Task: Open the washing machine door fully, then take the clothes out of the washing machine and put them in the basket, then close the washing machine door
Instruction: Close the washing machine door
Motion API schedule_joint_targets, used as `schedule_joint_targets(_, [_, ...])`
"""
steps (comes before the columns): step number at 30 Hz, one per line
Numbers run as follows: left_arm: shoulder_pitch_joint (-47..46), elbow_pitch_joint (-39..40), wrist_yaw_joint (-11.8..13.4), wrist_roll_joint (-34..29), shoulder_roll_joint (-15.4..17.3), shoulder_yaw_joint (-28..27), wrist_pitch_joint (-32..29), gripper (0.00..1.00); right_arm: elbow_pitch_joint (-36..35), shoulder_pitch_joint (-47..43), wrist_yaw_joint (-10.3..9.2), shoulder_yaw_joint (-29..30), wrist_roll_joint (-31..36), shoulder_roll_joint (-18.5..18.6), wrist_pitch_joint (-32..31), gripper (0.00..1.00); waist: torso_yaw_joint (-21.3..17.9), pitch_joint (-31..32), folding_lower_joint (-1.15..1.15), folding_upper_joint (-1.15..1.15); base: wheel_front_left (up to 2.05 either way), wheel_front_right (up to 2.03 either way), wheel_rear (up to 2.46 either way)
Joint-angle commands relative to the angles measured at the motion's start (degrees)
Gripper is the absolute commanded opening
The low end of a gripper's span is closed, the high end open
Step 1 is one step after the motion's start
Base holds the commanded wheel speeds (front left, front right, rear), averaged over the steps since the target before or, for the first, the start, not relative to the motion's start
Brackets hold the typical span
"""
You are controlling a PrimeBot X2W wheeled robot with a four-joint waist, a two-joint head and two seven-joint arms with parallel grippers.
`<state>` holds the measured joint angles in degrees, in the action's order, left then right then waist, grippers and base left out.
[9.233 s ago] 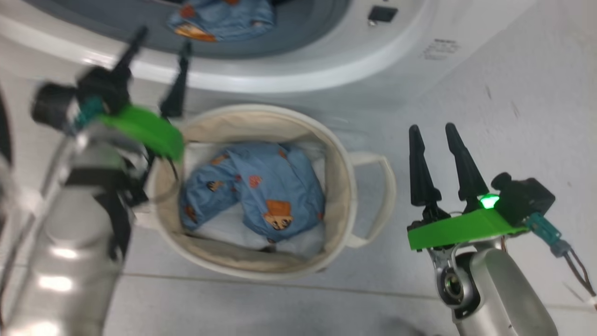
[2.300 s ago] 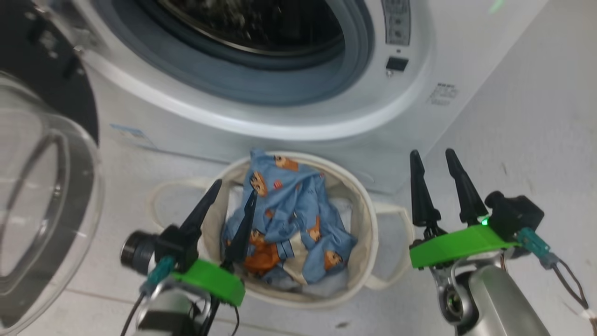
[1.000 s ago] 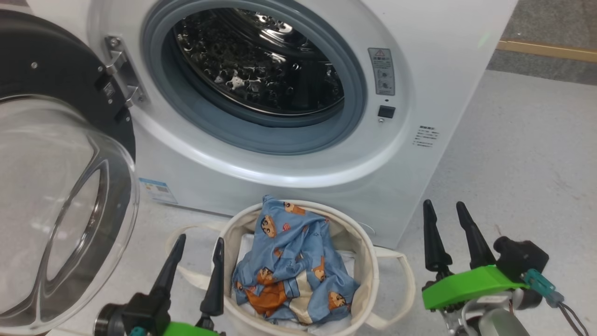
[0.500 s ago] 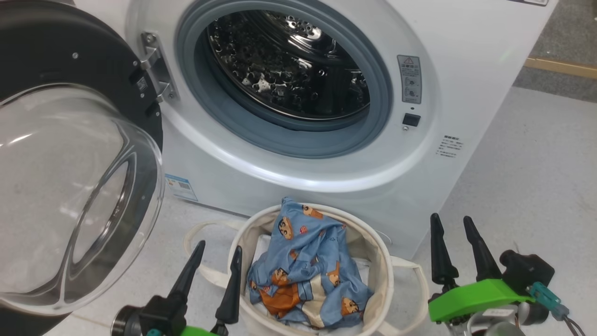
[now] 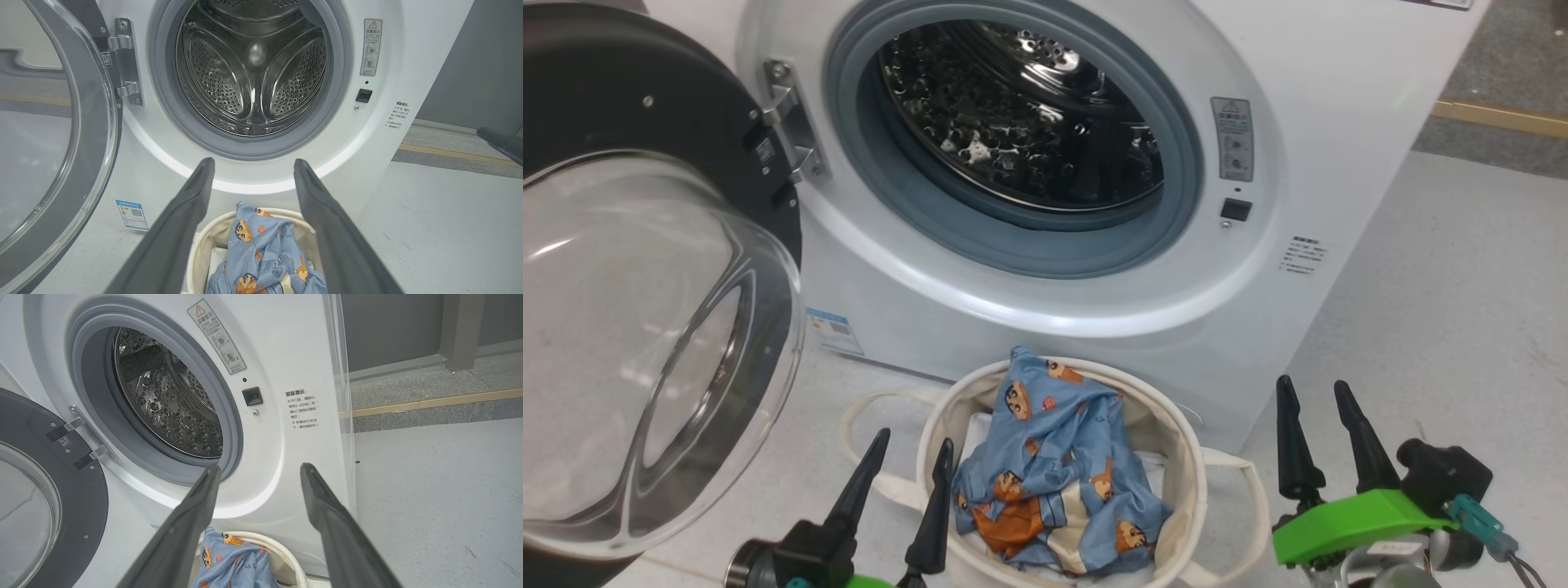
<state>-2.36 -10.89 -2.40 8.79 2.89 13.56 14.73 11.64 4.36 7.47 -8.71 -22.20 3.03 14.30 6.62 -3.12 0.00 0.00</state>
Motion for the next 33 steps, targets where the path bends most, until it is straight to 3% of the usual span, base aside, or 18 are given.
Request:
schedule_joint_targets(1, [-1.4, 1.5, -0.1, 0.1, 0.0, -1.9, 0.3, 1.0, -1.6, 1.2, 0.02, -1.4, 0.0, -0.2, 0.7, 1.0, -0.3, 0.0, 0.0, 0.0, 0.0, 0.0, 0.0])
schedule_joint_targets(15, [-0.6, 0.3, -0.7, 2.4, 0.0, -2.4, 0.3, 1.0, -0.8, 1.1, 0.02, -1.8, -0.1, -0.2, 0.7, 1.0, -2.2, 1.3, 0.0, 0.0, -0.37, 0.12, 0.25])
schedule_joint_targets(33, [-1.1, 2.3, -0.7, 0.4, 0.0, -2.0, 0.3, 1.0, -0.9, 1.5, 0.02, -2.1, 0.0, -0.2, 0.7, 1.0, -1.8, 0.2, 0.0, 0.0, -2.07, 1.58, 0.49])
